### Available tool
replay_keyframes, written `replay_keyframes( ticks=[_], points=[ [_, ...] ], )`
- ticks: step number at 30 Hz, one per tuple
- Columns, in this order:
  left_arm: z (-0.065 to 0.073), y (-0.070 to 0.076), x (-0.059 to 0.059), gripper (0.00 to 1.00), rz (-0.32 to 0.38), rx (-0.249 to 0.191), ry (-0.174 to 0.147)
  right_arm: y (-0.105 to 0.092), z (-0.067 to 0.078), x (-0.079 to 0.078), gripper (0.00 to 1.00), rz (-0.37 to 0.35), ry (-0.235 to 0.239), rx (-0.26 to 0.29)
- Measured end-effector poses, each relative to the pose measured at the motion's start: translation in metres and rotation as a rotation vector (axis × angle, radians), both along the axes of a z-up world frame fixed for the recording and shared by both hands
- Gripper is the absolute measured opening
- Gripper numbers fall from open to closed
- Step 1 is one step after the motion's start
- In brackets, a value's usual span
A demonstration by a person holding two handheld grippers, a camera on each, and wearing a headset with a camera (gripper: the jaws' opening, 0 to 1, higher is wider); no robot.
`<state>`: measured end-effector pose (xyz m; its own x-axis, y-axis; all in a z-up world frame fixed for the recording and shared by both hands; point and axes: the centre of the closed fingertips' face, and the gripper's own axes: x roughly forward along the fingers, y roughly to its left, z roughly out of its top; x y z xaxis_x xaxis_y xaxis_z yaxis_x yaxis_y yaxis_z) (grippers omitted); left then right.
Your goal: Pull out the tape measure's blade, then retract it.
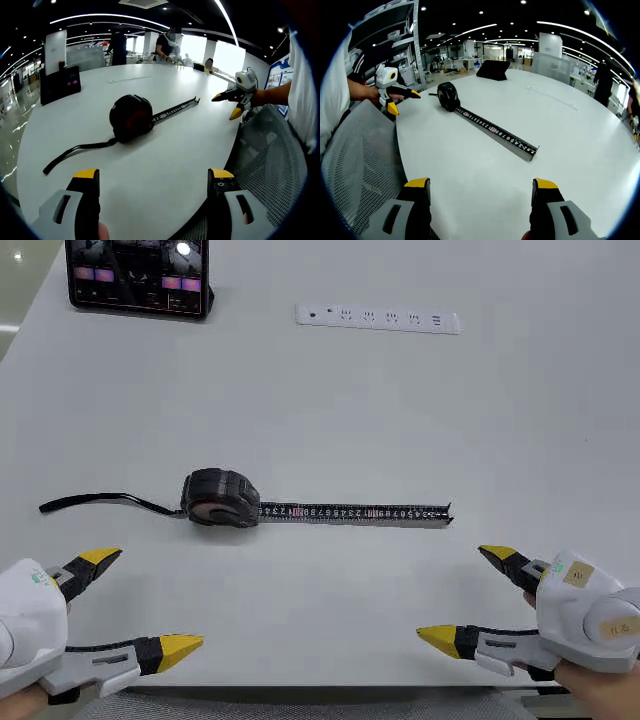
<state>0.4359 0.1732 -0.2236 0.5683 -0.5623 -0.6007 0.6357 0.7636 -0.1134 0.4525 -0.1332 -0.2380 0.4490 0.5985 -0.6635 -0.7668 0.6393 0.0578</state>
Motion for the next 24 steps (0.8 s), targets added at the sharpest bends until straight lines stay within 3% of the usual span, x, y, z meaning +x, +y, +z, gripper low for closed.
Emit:
replay_keyframes(
  ticks=[24],
  points=[
    [0.0006,0.0045,0.0005,0.89,0.022,-0.007,-0.001,0.0047,0.0054,-0.0007,0.84,0.013,-0.012,-0.003]
  ],
)
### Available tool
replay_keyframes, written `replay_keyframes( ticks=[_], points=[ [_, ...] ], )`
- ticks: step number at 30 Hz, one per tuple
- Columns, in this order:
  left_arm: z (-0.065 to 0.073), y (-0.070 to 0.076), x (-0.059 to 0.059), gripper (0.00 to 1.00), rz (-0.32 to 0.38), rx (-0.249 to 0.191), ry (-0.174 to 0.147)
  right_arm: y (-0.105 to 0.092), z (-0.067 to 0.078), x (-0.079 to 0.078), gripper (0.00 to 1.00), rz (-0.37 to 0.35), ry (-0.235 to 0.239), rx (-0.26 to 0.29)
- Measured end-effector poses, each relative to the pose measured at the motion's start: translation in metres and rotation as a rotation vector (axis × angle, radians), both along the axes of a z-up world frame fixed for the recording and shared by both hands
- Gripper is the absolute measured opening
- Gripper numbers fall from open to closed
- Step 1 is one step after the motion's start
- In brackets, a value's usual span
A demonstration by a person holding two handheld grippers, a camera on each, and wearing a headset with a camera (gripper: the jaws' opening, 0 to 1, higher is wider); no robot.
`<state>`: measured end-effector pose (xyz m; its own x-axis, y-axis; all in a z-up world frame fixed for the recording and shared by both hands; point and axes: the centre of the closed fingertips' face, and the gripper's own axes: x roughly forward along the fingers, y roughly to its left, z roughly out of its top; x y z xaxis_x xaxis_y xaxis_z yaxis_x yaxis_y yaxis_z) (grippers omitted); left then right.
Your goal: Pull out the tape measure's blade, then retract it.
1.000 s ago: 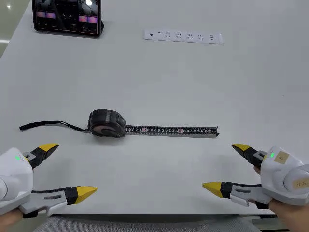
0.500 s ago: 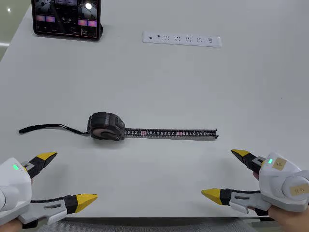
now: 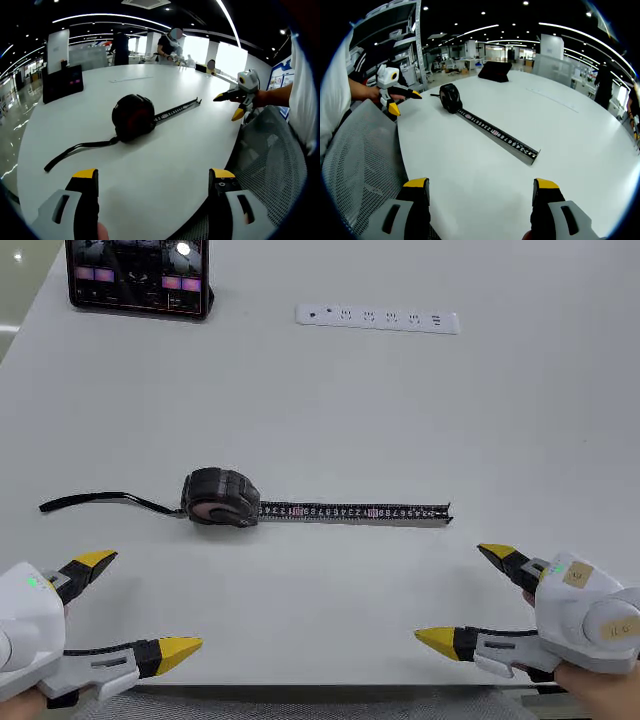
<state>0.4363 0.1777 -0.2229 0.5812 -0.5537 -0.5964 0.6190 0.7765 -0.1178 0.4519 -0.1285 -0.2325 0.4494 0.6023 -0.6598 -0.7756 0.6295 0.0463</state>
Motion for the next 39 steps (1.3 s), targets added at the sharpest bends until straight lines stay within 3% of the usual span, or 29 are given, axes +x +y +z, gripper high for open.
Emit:
replay_keyframes(
  ticks=[39],
  points=[
    [0.006,-0.0038,-0.0006,0.89,0.005,-0.009,-0.001,0.0016,0.005,-0.001,0.85,0.004,-0.012,0.003]
  ],
)
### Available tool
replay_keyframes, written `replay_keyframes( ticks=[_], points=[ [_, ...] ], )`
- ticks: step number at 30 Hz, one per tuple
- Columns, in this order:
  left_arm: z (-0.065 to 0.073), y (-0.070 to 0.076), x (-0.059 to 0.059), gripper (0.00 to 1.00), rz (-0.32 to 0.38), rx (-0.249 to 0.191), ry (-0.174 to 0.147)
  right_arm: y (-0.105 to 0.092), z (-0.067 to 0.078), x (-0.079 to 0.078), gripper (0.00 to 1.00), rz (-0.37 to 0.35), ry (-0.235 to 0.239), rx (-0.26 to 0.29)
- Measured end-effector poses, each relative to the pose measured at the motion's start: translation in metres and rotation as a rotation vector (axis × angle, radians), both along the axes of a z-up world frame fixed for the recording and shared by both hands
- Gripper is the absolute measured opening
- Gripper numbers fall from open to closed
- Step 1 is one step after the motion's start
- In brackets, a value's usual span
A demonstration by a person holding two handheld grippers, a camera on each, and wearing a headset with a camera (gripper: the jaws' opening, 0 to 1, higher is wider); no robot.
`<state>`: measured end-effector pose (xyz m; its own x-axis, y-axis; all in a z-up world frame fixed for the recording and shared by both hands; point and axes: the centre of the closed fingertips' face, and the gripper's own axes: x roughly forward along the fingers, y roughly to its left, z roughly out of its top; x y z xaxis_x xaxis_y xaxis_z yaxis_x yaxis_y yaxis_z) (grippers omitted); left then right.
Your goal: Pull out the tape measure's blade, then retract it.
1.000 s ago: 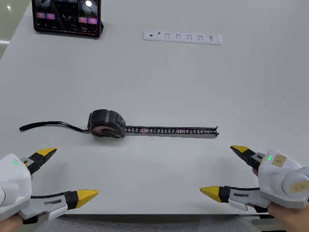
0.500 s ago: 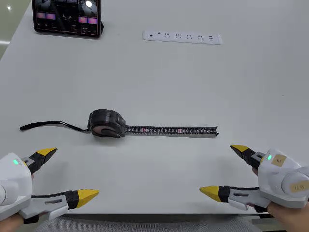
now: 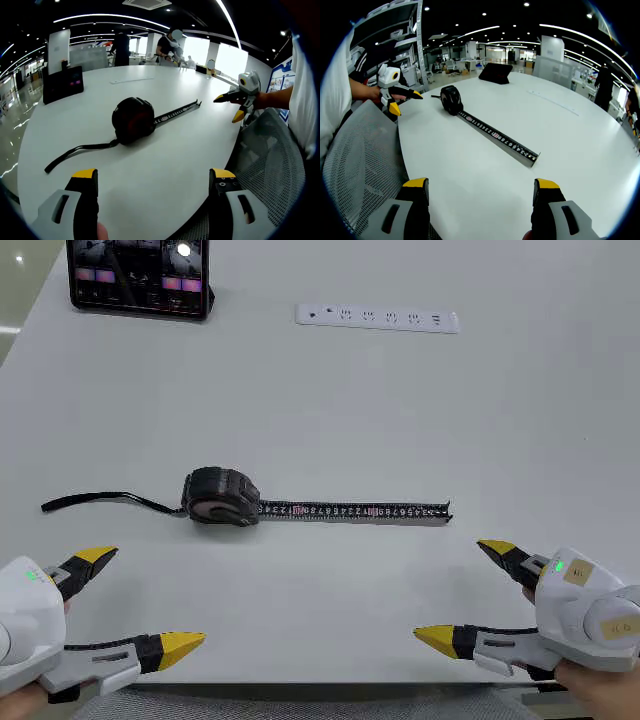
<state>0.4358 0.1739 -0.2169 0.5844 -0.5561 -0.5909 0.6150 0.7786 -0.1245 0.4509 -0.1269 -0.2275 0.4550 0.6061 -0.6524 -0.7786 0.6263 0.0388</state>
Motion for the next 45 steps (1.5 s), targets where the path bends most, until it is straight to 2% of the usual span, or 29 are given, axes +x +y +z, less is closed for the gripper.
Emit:
replay_keyframes(
  ticks=[11,21,25,45],
  points=[
    [-0.002,-0.004,0.007,0.93,0.001,-0.011,0.019,0.001,-0.001,0.005,0.85,0.004,0.0,-0.001],
    [-0.002,-0.004,0.009,0.93,0.003,-0.013,0.019,0.001,0.0,0.005,0.84,0.001,0.002,0.0],
    [-0.002,-0.008,0.012,0.93,0.003,-0.024,0.03,0.0,0.001,0.01,0.84,-0.001,-0.002,0.005],
    [-0.001,-0.027,0.047,0.92,0.043,-0.048,0.037,-0.012,0.0,0.037,0.84,0.013,-0.012,-0.021]
  ],
)
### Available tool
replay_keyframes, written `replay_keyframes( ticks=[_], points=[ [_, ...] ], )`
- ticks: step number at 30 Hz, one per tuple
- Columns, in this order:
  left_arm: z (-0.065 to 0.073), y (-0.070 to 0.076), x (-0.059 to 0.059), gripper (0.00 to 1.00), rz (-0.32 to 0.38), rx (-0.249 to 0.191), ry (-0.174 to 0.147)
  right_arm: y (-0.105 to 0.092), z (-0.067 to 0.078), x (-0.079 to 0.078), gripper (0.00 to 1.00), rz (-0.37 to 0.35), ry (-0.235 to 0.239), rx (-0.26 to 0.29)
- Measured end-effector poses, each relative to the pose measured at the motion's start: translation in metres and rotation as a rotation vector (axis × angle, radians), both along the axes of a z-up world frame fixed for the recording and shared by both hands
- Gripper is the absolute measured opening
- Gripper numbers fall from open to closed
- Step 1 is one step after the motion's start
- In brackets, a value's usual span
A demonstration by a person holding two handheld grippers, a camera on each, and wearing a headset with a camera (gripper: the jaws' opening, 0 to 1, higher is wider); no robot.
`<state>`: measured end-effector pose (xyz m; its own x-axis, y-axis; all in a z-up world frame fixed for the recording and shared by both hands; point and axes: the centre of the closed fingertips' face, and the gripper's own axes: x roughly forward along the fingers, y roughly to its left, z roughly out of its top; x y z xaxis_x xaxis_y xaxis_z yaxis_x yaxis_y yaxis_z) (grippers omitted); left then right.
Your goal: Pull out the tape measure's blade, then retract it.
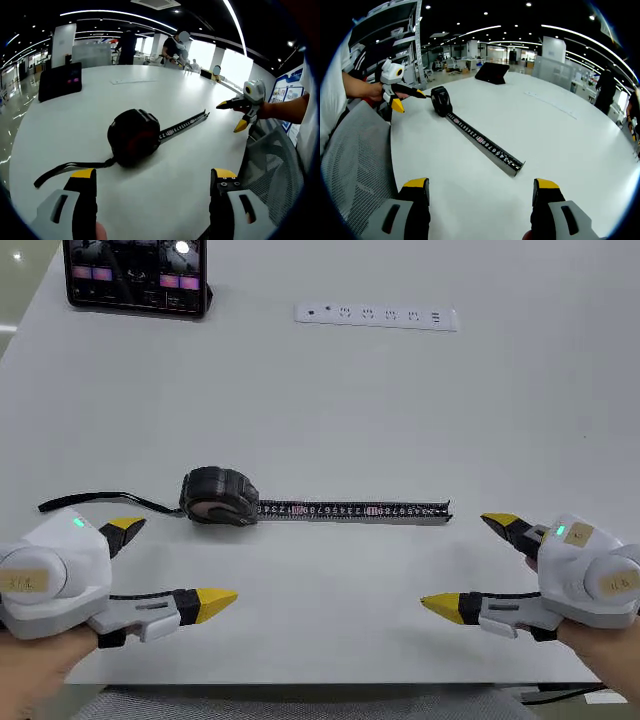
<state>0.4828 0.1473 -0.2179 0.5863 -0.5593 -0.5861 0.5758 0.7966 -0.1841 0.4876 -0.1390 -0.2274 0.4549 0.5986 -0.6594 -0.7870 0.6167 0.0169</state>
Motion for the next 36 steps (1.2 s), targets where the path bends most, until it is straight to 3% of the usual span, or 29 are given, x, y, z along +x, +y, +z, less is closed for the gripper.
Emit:
replay_keyframes(
  ticks=[16,36],
  points=[
    [-0.002,-0.013,0.022,0.88,0.047,-0.02,0.009,-0.013,-0.001,0.02,0.84,0.013,-0.004,-0.028],
    [-0.004,-0.028,0.035,0.86,0.051,-0.048,0.01,-0.02,-0.004,0.034,0.83,0.048,0.005,-0.068]
  ],
)
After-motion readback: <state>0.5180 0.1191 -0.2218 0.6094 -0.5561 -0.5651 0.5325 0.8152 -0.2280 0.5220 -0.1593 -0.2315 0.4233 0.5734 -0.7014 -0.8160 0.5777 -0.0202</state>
